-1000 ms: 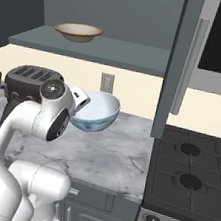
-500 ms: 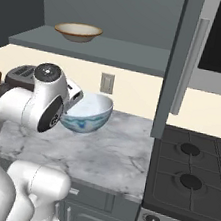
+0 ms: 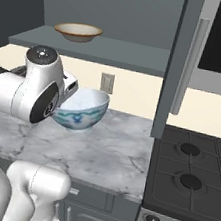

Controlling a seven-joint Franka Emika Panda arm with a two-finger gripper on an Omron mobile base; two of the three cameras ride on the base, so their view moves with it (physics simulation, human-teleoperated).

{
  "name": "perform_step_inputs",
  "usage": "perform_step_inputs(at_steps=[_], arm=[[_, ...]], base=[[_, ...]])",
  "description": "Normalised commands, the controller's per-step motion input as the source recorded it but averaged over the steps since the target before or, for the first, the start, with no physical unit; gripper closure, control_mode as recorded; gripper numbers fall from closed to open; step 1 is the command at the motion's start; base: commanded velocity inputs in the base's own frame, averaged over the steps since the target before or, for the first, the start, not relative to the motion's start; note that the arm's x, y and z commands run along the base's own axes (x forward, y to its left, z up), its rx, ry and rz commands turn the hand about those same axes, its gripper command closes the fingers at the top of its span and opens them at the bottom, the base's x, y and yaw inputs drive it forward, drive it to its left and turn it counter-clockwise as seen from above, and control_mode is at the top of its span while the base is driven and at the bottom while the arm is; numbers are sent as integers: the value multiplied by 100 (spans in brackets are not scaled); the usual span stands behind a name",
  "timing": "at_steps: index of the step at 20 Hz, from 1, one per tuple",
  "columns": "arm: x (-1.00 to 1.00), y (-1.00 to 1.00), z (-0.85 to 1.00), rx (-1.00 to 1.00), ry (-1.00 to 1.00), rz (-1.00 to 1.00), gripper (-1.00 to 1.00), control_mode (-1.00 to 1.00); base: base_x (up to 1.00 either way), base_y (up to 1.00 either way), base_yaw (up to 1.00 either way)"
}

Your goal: Open the cabinet. Pick the bowls from the counter and place them in the cabinet. Then close the cabinet.

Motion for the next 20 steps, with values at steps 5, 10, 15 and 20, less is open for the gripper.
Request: perform_step_inputs(at_steps=[5,10,15,20], arm=[[-39,16,19,0,-6,0,100,-100],[-35,12,33,1,-3,0,100,-100],[-35,0,60,3,0,0,100,-100],[-17,0,71,2,4,0,100,-100]], base=[[0,0,0],[0,0,0],[0,0,0],[0,0,0]])
